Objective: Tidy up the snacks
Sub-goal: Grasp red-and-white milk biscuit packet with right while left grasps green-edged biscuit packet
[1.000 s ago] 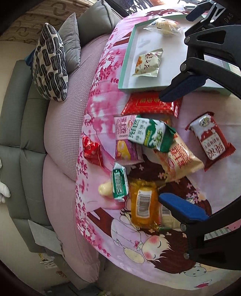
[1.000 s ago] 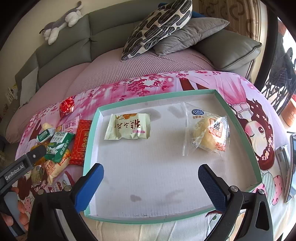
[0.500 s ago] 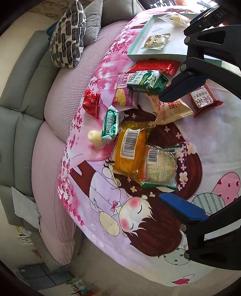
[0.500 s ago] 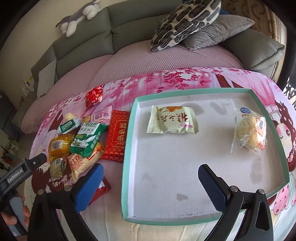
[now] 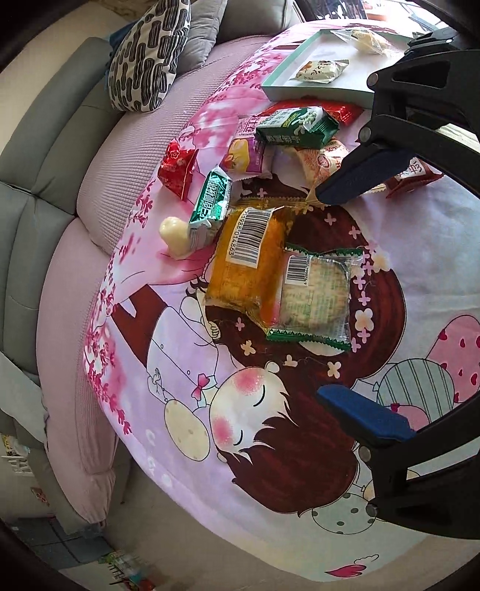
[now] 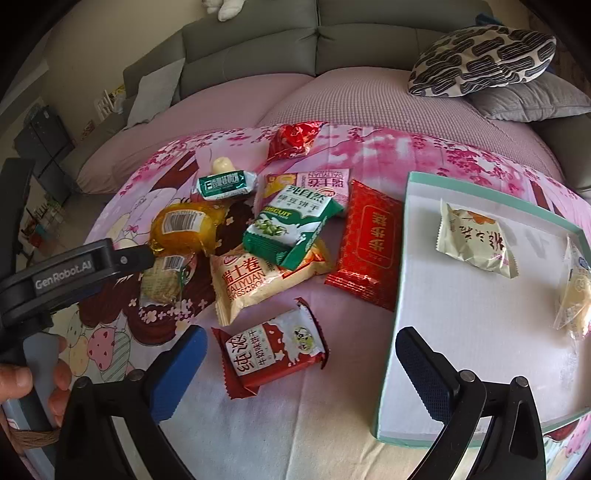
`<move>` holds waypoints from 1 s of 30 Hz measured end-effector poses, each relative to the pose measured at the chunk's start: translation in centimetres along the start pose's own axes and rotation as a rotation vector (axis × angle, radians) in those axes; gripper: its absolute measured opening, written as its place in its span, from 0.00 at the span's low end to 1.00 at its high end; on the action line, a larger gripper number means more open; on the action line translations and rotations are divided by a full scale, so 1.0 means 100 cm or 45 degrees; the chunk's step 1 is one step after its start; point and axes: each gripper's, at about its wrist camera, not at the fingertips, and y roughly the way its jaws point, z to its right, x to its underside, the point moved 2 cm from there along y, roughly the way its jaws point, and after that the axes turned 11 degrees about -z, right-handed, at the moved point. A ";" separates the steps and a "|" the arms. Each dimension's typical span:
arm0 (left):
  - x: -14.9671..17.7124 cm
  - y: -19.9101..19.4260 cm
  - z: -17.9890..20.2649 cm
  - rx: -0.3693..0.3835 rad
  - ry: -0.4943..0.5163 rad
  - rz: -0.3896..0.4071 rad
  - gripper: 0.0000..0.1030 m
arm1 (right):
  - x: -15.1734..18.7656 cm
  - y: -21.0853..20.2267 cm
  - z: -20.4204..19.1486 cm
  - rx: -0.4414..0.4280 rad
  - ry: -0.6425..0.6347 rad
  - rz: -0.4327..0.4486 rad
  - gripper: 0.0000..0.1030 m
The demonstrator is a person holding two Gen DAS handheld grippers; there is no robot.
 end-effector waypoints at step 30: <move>-0.021 0.070 0.009 -0.065 0.009 -0.218 0.73 | 0.005 0.034 -0.020 0.097 -0.153 -0.132 0.72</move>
